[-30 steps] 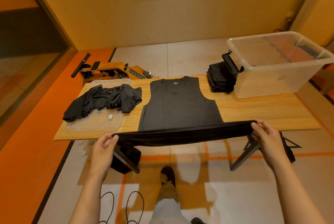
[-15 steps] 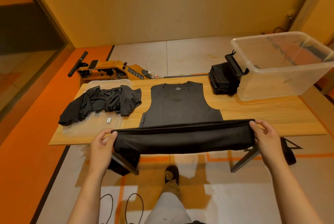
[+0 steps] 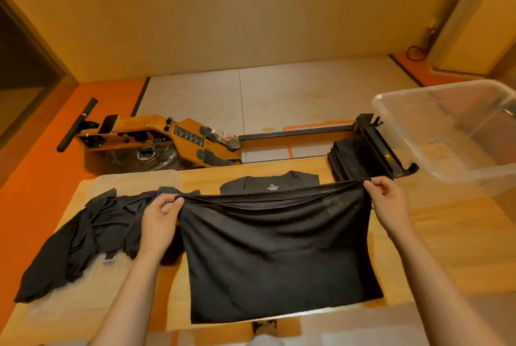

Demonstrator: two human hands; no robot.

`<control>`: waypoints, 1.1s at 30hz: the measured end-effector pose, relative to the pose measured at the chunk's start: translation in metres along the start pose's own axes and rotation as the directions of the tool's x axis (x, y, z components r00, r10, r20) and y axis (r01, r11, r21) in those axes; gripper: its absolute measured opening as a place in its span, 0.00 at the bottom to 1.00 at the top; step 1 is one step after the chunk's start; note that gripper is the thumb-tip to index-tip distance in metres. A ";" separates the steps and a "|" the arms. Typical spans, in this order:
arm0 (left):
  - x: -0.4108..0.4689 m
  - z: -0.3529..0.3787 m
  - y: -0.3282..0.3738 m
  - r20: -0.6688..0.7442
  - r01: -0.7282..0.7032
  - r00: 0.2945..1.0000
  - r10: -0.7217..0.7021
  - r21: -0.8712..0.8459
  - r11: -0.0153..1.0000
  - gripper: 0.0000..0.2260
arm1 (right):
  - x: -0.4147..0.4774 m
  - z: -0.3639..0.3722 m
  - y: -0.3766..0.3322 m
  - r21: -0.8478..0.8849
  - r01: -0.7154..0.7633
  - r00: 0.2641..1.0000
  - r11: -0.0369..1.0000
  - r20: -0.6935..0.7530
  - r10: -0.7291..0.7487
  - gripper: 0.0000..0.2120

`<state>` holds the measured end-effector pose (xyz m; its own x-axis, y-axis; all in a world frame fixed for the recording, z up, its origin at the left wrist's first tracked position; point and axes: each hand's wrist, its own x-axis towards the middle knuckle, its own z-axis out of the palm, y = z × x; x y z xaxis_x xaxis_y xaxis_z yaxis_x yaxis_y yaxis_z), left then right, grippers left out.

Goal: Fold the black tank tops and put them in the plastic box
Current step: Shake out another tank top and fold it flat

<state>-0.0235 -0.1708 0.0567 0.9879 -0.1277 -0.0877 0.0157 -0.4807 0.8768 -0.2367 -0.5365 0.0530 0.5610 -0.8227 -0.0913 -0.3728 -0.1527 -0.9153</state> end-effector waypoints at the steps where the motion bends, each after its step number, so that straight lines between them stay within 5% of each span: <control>1: 0.024 0.010 0.007 0.011 0.019 1.000 -0.019 0.011 1.000 0.07 | 0.023 0.011 -0.005 -0.051 0.002 1.000 0.999 -0.020 -0.003 0.07; 3: 0.066 0.030 0.016 0.034 0.062 0.997 -0.063 0.029 0.998 0.11 | 0.060 0.031 -0.015 -0.177 -0.003 0.997 0.984 -0.070 -0.010 0.06; 7: 0.089 0.061 0.008 0.099 0.065 0.992 -0.079 0.137 0.988 0.21 | 0.067 0.063 -0.016 -0.375 0.024 0.997 0.927 -0.060 -0.050 0.21; 13: -0.010 0.080 -0.060 0.258 -0.236 0.956 0.142 0.379 0.895 0.26 | -0.023 0.079 0.066 -0.644 0.331 0.943 0.690 0.236 -0.233 0.23; 18: -0.092 0.078 -0.124 0.575 -0.540 0.792 0.206 0.502 0.676 0.31 | -0.081 0.065 0.121 -0.728 0.435 0.899 0.530 0.383 -0.213 0.25; 28: -0.157 0.049 -0.165 0.535 -0.516 0.836 0.123 0.688 0.510 0.41 | -0.128 0.022 0.164 -0.732 0.493 0.854 0.471 0.510 -0.101 0.45; 32: -0.174 0.036 -0.163 0.477 -0.543 0.836 0.270 0.655 0.526 0.21 | -0.142 0.004 0.173 -0.709 0.588 0.806 0.388 0.557 -0.203 0.49; 33: -0.177 0.035 -0.159 0.428 -0.508 0.858 0.284 0.629 0.588 0.27 | -0.146 0.002 0.174 -0.715 0.579 0.814 0.393 0.539 -0.217 0.54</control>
<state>-0.2066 -0.1019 -0.0840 0.7864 -0.6171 -0.0283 -0.5897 -0.7636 0.2631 -0.3821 -0.4414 -0.0933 0.9360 -0.3410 -0.0874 -0.3501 -0.9274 -0.1315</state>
